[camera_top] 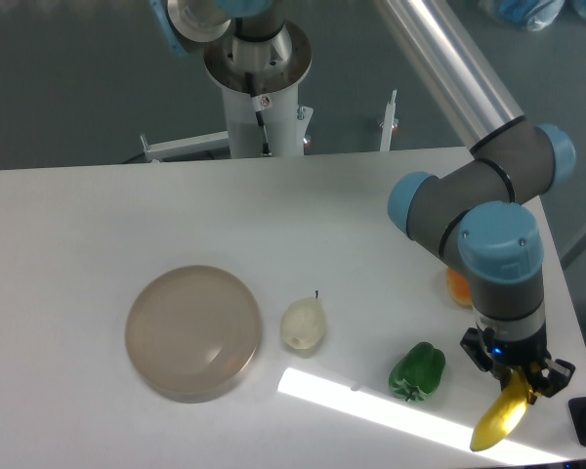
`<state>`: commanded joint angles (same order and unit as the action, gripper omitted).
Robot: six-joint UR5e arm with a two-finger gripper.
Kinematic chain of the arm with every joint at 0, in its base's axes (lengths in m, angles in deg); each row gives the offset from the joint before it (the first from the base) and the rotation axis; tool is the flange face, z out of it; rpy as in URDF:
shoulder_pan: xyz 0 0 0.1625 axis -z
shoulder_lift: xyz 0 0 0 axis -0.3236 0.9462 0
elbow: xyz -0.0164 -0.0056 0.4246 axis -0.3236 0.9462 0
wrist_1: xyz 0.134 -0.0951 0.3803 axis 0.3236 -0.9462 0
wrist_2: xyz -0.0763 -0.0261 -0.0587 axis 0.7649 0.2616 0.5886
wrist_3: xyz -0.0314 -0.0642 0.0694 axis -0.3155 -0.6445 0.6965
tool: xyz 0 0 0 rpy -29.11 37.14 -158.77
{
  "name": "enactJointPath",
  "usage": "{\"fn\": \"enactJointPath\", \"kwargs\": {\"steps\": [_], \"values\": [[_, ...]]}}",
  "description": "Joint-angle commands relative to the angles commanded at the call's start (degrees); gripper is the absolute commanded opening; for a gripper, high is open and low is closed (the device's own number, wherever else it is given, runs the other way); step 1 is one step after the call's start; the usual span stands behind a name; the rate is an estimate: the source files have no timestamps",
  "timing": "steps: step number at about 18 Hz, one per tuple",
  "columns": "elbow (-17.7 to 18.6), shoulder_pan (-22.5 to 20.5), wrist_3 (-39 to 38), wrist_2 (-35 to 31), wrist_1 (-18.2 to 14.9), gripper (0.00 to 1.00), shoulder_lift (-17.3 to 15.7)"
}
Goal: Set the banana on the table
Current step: 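Lift the banana and carry it inward past the orange roll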
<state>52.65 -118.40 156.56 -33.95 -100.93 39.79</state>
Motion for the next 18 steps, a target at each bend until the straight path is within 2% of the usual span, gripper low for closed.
{"fn": "enactJointPath", "kwargs": {"steps": [3, 8, 15, 18], "values": [[4.0, -1.5, 0.2, 0.9, -1.8, 0.30, -3.8], [12.4, -2.7, 8.2, 1.4, -2.1, 0.30, -9.8], [29.0, -5.6, 16.4, 3.2, -1.9, 0.30, -21.4], [34.1, -6.2, 16.7, 4.2, -1.8, 0.29, -25.4]]}}
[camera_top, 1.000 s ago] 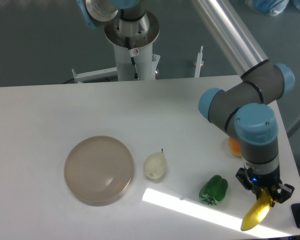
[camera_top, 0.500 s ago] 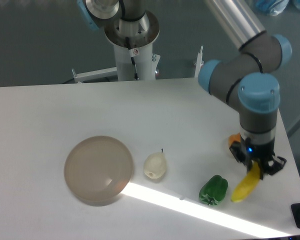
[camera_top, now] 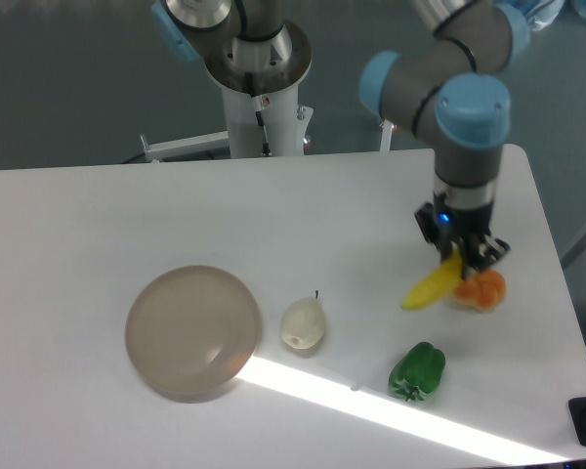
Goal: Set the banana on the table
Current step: 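Lift the banana and carry it inward past the orange roll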
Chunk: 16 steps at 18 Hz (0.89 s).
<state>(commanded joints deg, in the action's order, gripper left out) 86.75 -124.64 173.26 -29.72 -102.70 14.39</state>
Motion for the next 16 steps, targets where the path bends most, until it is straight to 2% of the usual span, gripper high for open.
{"fn": "enactJointPath", "kwargs": {"steps": [2, 5, 8, 11, 16], "values": [[4.5, 0.3, -0.8, 0.0, 0.2, 0.29, -2.6], [7.0, 0.6, -4.1, 0.2, 0.3, 0.29, -3.4], [8.5, 1.0, -14.9, 1.0, 1.1, 0.29, -1.9], [8.7, 1.1, -22.0, 1.0, 3.7, 0.30, 0.2], [7.5, 1.0, -23.8, 0.6, 4.4, 0.31, 3.9]]}}
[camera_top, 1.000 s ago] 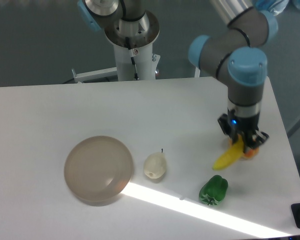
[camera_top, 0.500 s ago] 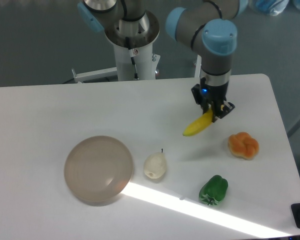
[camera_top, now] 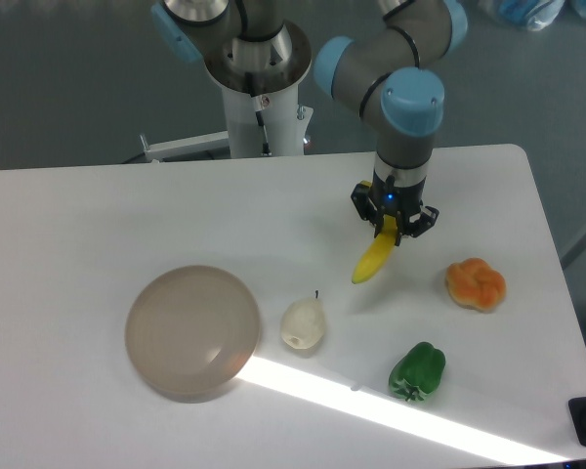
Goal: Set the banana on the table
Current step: 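Lift the banana and carry it inward past the orange roll, then lower the banana onto the table beside the pear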
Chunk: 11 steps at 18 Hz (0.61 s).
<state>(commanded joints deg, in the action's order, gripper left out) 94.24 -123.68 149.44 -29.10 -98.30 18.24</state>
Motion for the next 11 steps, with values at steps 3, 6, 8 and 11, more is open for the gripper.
{"fn": "enactJointPath", "kwargs": {"steps": [3, 6, 8, 11], "values": [[-0.6, 0.0, -0.1, 0.0, 0.3, 0.31, 1.7], [-2.4, 0.0, -0.1, 0.0, 3.3, 0.31, 4.8], [-4.3, 0.1, -0.1, 0.0, 3.4, 0.31, 6.7], [-5.0, 0.7, -0.1, 0.0, 3.5, 0.32, 7.3]]}}
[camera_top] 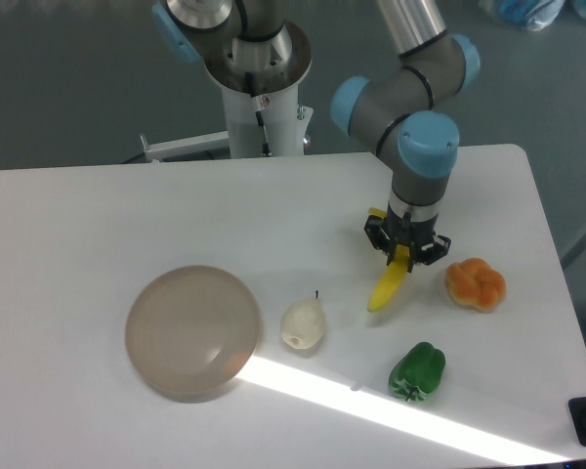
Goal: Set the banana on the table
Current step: 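Lower the banana onto the table beside the pear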
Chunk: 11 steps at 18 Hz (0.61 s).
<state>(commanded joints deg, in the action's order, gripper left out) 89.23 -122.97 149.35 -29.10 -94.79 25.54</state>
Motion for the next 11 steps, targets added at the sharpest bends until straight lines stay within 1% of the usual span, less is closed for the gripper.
{"fn": "enactJointPath", "kwargs": {"steps": [3, 11], "values": [[-0.2, 0.1, 0.1, 0.0, 0.0, 0.33, 1.0], [-0.1, 0.6, 0.6, -0.1, 0.1, 0.35, 1.8]]}}
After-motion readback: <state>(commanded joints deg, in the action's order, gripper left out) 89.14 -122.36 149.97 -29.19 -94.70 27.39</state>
